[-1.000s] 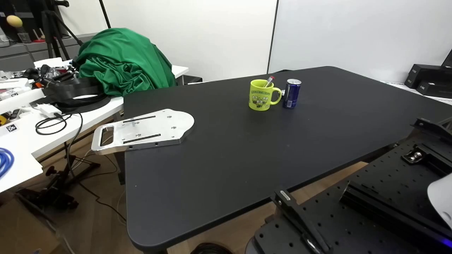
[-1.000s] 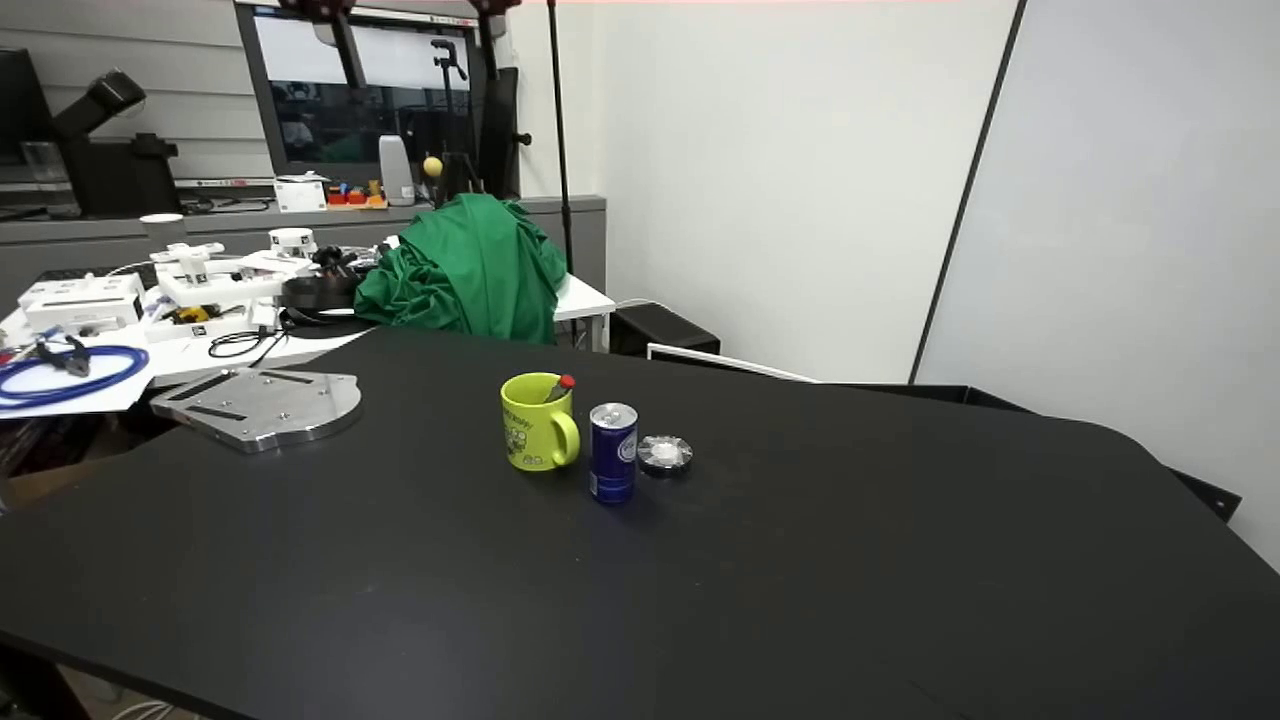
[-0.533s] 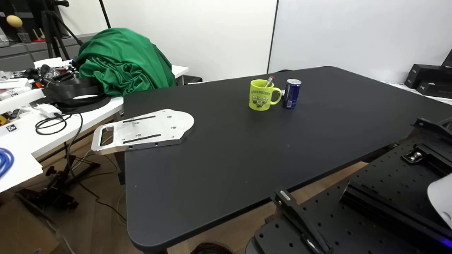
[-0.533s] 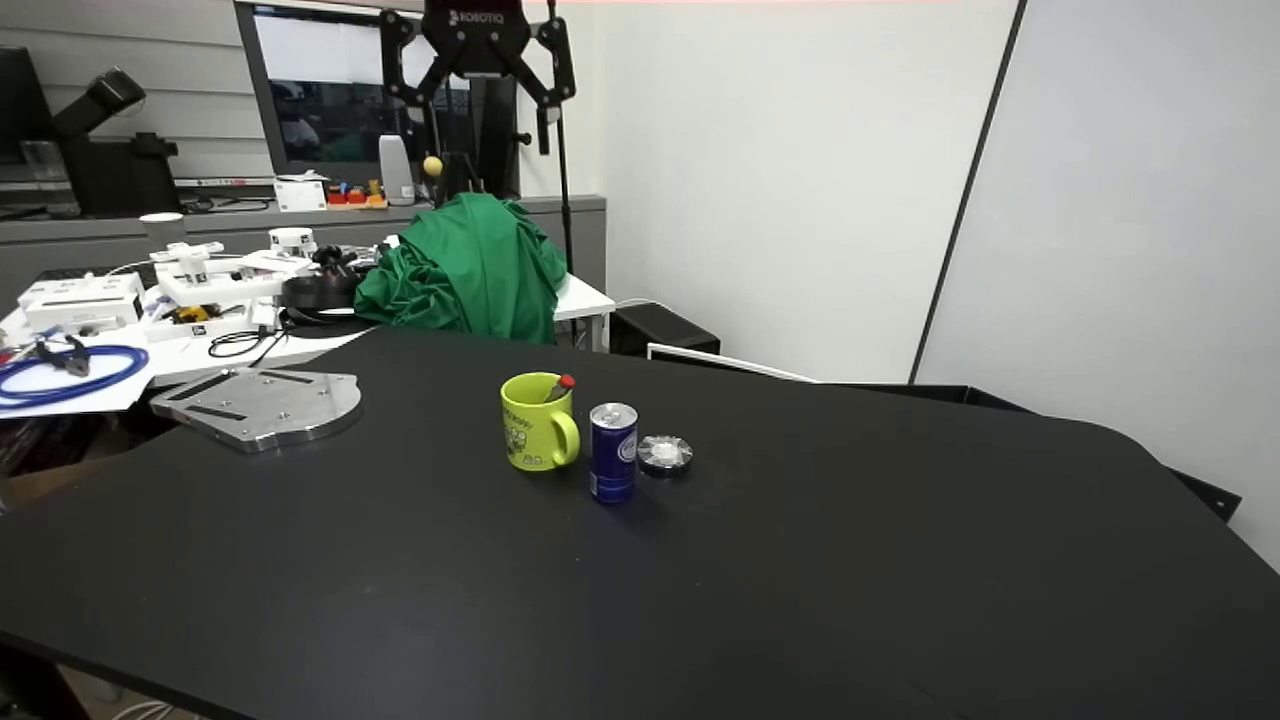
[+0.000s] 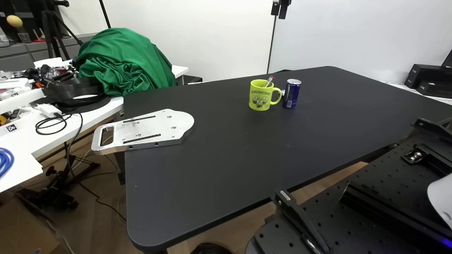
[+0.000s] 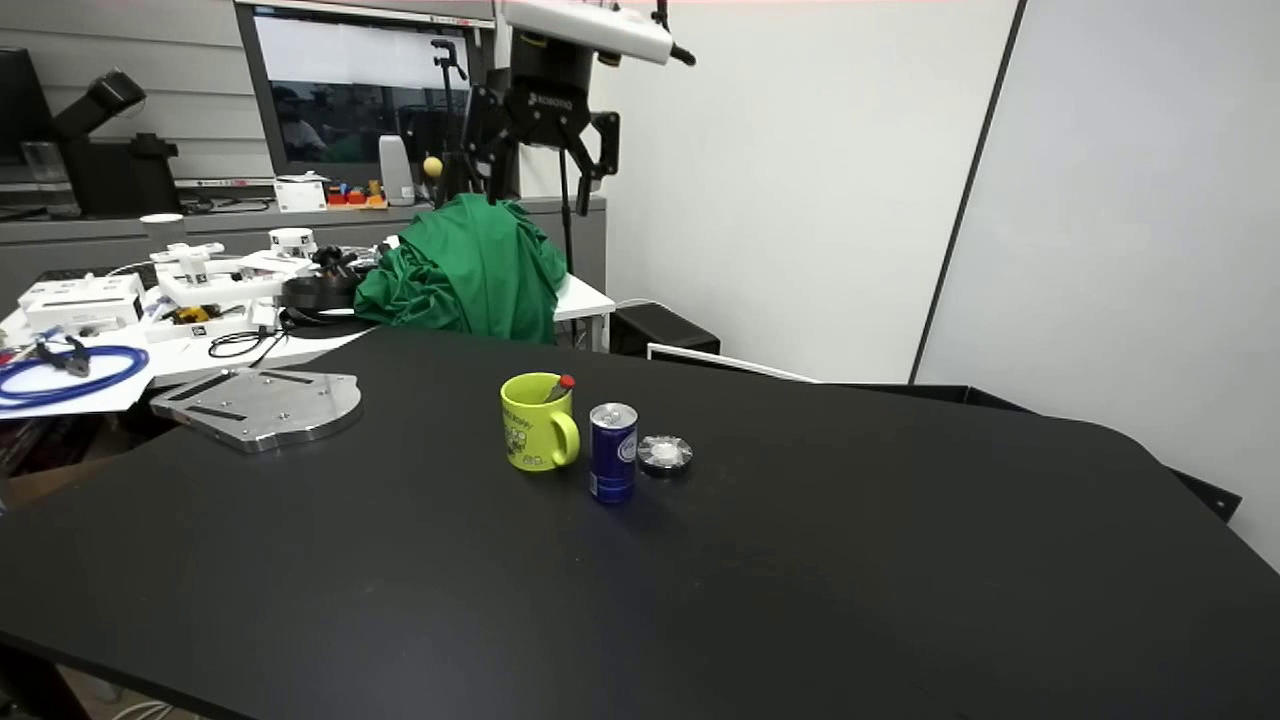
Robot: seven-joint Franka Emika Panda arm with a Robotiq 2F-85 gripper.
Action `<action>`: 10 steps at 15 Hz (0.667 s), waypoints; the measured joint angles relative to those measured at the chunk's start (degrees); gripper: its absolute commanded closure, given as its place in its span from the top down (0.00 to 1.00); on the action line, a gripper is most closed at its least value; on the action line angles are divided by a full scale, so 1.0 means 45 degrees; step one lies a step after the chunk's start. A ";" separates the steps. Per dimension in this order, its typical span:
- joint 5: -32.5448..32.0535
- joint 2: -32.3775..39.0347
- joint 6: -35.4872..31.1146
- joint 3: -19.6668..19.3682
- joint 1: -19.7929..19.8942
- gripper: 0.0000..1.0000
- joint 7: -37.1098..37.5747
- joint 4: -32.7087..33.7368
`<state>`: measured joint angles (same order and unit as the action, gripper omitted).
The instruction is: Pick up the marker from the cup and place it on the table
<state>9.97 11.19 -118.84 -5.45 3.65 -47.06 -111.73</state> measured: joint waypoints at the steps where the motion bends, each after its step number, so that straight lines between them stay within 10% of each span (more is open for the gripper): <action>1: 0.0336 0.0382 0.0104 0.0025 0.0290 1.00 -0.0539 0.0287; 10: 0.1959 0.2839 0.0365 0.0642 0.1749 1.00 -0.1543 0.1487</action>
<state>18.79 23.96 -117.20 -2.56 11.52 -54.00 -105.04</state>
